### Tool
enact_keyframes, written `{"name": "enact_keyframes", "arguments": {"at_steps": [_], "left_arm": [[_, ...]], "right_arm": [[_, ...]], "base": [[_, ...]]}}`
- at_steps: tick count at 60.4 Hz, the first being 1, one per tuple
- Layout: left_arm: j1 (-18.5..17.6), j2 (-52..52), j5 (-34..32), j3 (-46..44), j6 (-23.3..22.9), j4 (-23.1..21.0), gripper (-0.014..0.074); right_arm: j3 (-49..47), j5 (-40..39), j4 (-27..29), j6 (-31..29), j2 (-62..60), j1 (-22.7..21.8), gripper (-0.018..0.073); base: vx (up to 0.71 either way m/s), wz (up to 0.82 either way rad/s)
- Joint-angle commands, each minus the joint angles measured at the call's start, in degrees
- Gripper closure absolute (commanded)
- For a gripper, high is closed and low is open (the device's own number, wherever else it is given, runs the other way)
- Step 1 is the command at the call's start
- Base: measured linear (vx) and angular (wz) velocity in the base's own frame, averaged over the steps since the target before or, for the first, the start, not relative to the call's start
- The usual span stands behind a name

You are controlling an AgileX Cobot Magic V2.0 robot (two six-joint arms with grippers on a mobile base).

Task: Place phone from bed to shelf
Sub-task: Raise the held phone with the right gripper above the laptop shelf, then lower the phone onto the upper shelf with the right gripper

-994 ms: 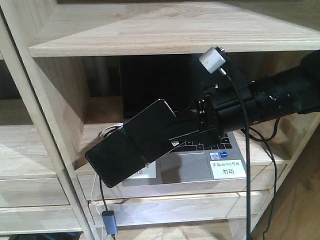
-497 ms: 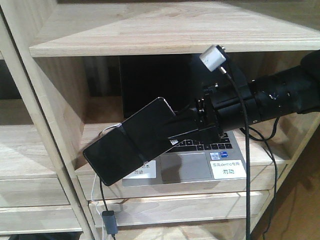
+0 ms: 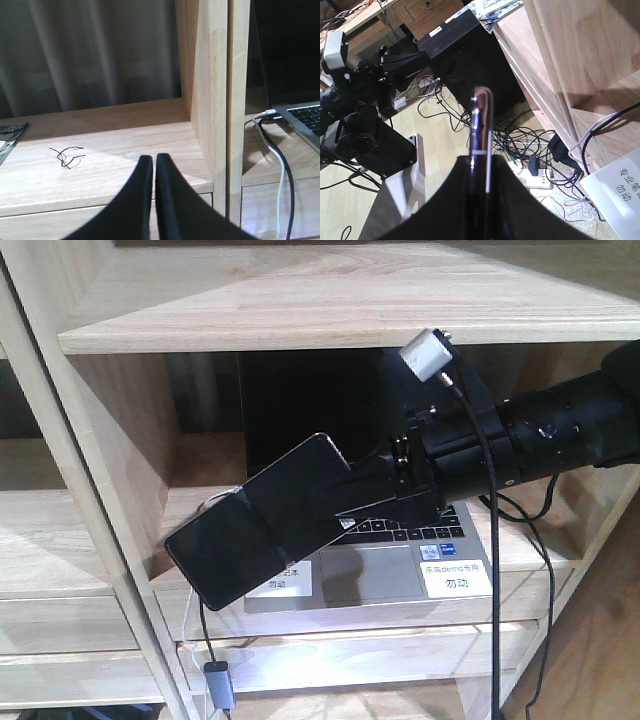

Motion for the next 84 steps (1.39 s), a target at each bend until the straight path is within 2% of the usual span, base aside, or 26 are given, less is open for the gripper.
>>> {"name": "enact_keyframes", "arguments": {"at_steps": [1,28,46,54,66,74,84], "left_arm": [[-0.37,-0.61,-4.15,-1.27,-0.33,-0.52,0.0595],[-0.37,-0.61,-4.15,-1.27,-0.33,-0.52,0.0595],[-0.37,-0.61,-4.15,-1.27,-0.33,-0.52,0.0595],[-0.37,-0.61,-4.15,-1.27,-0.33,-0.52,0.0595],[-0.37,-0.61,-4.15,-1.27,-0.33,-0.52,0.0595],[-0.37,-0.61,-4.15,-1.27,-0.33,-0.52,0.0595],[-0.37,-0.61,-4.15,-1.27,-0.33,-0.52,0.0595]], "right_arm": [[-1.41,3.65,5.39,-0.91,-2.23,-0.03,0.0562],[-1.70,2.70,5.28,-1.10,-2.31,-0.03,0.0561],[-1.76,1.09,6.22,-1.04,-8.50,-0.03,0.0561],[-1.76,-2.65,6.47,-0.82,-12.62,-0.03,0.0561],[-1.76,-13.29,7.21,0.12,-18.60,-0.03,0.0561],[-1.76,-20.55,10.16,0.24,-21.24,-0.03,0.0561],[-4.61,-24.07,11.09,0.24,-21.18,-0.03,0.0561]], "base": [[0.00,0.00],[0.00,0.00],[0.00,0.00],[0.00,0.00],[0.00,0.00],[0.00,0.00],[0.00,0.00]]}}
